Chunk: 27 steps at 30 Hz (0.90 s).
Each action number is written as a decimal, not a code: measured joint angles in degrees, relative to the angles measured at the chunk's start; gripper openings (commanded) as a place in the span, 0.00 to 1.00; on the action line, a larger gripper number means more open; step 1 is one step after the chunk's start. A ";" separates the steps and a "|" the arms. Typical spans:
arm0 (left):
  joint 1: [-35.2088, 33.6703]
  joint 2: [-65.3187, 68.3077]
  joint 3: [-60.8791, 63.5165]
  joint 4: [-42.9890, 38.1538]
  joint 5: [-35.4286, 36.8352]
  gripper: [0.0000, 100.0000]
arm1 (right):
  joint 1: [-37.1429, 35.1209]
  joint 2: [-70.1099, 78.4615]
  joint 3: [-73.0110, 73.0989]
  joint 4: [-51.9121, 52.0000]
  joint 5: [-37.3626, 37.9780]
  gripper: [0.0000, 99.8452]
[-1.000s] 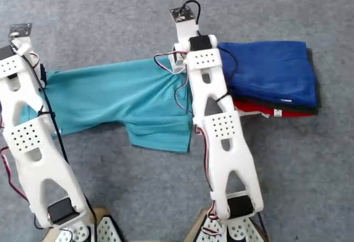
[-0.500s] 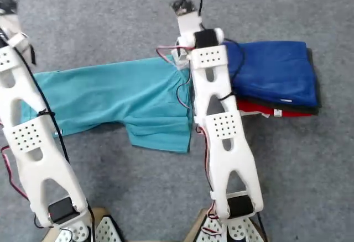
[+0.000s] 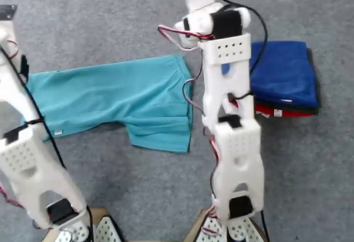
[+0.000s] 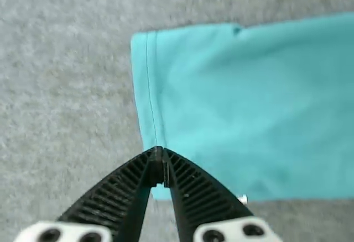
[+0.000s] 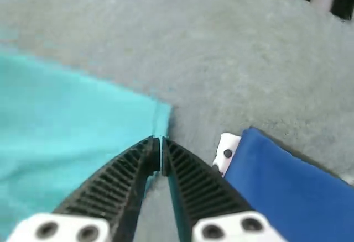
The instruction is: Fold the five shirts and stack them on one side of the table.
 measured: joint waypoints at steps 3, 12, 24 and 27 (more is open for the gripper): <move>-1.05 -6.07 8.79 -1.32 0.00 0.03 | -3.08 -12.04 16.97 0.00 9.49 0.02; -4.13 -22.95 45.89 -25.58 -0.88 0.03 | -13.01 -41.67 64.18 -6.77 24.97 0.10; -4.22 -37.45 90.73 -76.57 -11.16 0.03 | -25.58 -47.91 96.44 -26.11 25.67 0.09; -4.22 -36.66 91.78 -82.29 -12.75 0.03 | -26.81 -46.59 100.22 -30.95 25.67 0.09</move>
